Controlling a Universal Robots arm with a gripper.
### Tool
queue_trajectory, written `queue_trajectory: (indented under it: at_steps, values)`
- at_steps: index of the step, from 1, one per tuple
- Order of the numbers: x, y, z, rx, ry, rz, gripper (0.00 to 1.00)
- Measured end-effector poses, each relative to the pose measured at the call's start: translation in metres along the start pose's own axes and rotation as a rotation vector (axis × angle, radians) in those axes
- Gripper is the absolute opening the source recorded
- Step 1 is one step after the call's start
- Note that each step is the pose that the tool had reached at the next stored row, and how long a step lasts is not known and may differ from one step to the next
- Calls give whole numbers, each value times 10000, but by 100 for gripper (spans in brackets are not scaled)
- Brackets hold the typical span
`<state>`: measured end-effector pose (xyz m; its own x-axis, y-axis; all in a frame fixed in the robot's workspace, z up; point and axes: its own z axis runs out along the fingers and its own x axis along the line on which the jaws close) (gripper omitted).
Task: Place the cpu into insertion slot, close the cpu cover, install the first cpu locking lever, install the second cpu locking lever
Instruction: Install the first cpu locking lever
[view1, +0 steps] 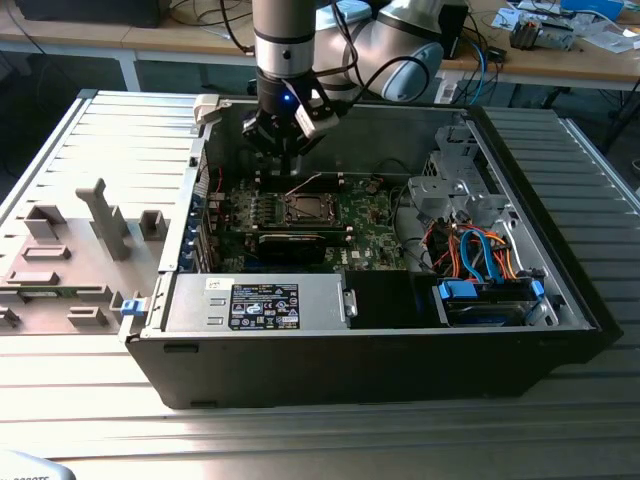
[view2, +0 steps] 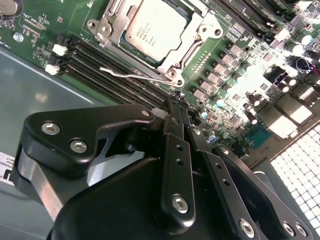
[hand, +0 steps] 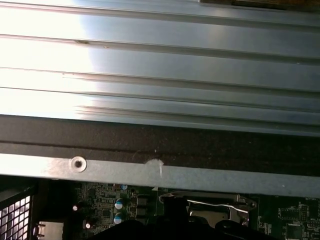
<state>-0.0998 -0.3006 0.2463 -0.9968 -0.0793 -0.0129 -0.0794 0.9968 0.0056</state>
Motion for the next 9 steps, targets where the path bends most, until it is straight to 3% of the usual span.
queue_trajectory:
  at_steps: [9]
  values:
    - [0,0,27,1,0,0,11]
